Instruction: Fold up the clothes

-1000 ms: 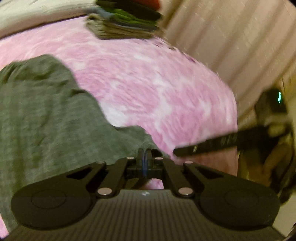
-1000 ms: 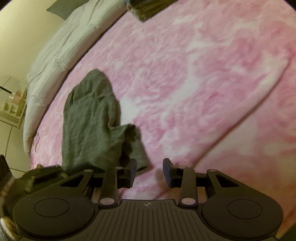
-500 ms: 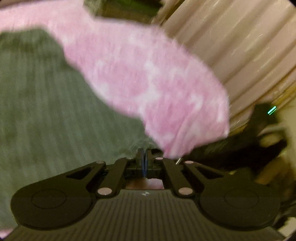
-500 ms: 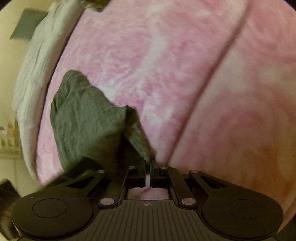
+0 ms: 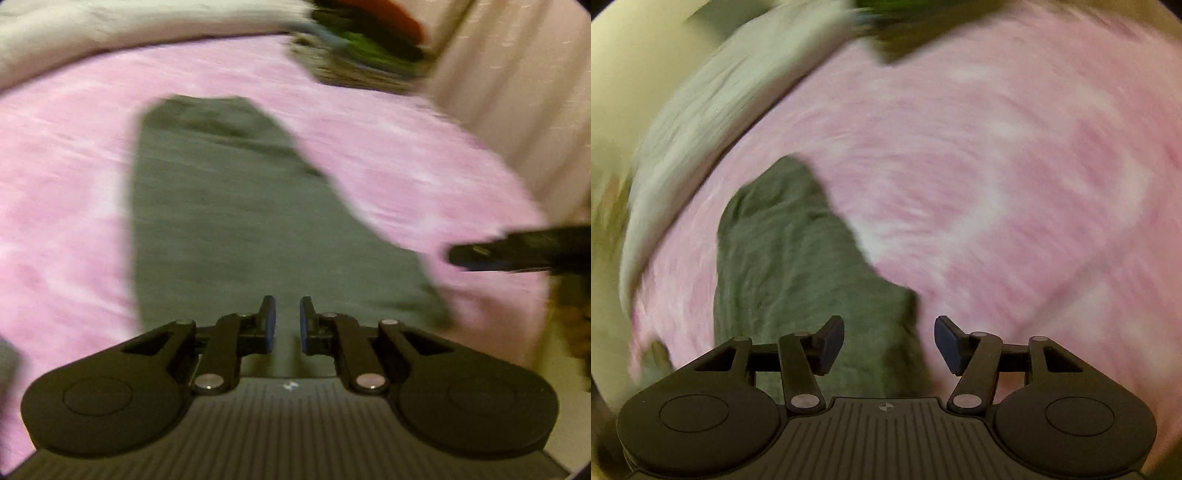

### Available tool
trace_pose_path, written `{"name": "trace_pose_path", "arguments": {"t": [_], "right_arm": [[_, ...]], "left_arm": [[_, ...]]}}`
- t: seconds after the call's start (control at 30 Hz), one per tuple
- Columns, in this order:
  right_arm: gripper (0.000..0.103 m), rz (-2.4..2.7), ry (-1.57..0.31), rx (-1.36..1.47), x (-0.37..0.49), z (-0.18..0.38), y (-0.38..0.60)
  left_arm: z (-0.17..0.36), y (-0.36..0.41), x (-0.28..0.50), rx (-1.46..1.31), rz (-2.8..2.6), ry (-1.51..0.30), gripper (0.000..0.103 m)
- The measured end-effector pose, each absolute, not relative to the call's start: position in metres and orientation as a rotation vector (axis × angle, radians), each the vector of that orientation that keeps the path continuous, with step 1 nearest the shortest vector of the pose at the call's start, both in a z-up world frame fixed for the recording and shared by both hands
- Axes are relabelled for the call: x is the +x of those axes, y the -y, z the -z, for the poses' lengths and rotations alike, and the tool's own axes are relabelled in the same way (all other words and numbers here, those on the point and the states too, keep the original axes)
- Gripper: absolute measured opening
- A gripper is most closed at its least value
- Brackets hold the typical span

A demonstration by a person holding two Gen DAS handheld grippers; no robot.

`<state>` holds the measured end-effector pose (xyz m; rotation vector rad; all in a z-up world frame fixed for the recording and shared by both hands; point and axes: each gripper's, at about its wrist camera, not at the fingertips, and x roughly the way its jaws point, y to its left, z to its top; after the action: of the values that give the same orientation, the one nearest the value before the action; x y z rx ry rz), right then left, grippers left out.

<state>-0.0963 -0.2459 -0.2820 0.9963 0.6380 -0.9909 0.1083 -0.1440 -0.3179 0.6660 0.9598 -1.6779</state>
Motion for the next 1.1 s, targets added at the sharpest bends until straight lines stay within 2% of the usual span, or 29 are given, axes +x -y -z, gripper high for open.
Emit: {"name": "trace_pose_path", "arguments": {"t": [0.03, 0.13, 0.2, 0.23, 0.27, 0.33, 0.43, 0.5, 0.53, 0.57, 0.67, 0.7, 0.8, 0.83, 0.87, 0.9, 0.97, 1.1], "right_arm": [[0.057, 0.971, -0.669, 0.925, -0.081, 0.283, 0.246], [0.043, 0.926, -0.797, 0.767, -0.047, 0.299, 0.240], [0.042, 0.910, -0.887, 0.711, -0.044, 0.316, 0.229], [0.037, 0.902, -0.930, 0.686, -0.043, 0.325, 0.223], [0.037, 0.906, -0.949, 0.683, -0.048, 0.326, 0.217], [0.037, 0.925, -0.970, 0.697, -0.064, 0.323, 0.206], [0.037, 0.940, -0.875, 0.858, -0.087, 0.318, 0.212], [0.039, 0.945, -0.799, 0.975, -0.102, 0.314, 0.218], [0.052, 0.947, -0.760, 1.032, -0.109, 0.312, 0.221], [0.060, 0.948, -0.720, 1.089, -0.117, 0.310, 0.224], [0.060, 0.919, -0.621, 1.219, -0.125, 0.316, 0.241], [0.060, 0.912, -0.626, 1.245, -0.124, 0.324, 0.248], [0.059, 0.895, -0.652, 1.295, -0.119, 0.346, 0.261], [0.052, 0.876, -0.656, 1.287, -0.116, 0.346, 0.263], [0.022, 0.849, -0.670, 1.294, -0.113, 0.347, 0.264], [0.012, 0.818, -0.685, 1.307, -0.111, 0.350, 0.265], [0.007, 0.807, -0.704, 1.305, -0.111, 0.349, 0.265], [0.006, 0.822, -0.679, 1.240, -0.122, 0.324, 0.273]], "left_arm": [[0.324, 0.149, 0.116, 0.688, 1.657, -0.942, 0.009], [0.344, 0.163, 0.140, 0.753, 1.594, -0.887, 0.009], [0.356, 0.164, 0.148, 0.783, 1.572, -0.859, 0.009], [0.354, 0.157, 0.146, 0.768, 1.571, -0.856, 0.009], [0.352, 0.149, 0.147, 0.759, 1.561, -0.894, 0.009], [0.351, 0.129, 0.164, 0.736, 1.532, -0.983, 0.009], [0.347, 0.104, 0.199, 0.668, 1.486, -1.102, 0.009], [0.340, 0.098, 0.217, 0.573, 1.444, -1.184, 0.013], [0.335, 0.101, 0.227, 0.500, 1.416, -1.221, 0.022], [0.333, 0.107, 0.241, 0.420, 1.385, -1.256, 0.030], [0.342, 0.124, 0.267, 0.307, 1.340, -1.324, 0.035], [0.347, 0.130, 0.273, 0.284, 1.332, -1.347, 0.035], [0.368, 0.146, 0.272, 0.335, 1.351, -1.430, 0.027], [0.370, 0.147, 0.271, 0.340, 1.360, -1.435, 0.014], [0.371, 0.148, 0.269, 0.344, 1.370, -1.439, 0.004], [0.373, 0.148, 0.268, 0.348, 1.380, -1.443, 0.004], [0.374, 0.144, 0.273, 0.283, 1.343, -1.477, 0.004], [0.362, 0.126, 0.270, 0.154, 1.329, -1.516, 0.004]]}}
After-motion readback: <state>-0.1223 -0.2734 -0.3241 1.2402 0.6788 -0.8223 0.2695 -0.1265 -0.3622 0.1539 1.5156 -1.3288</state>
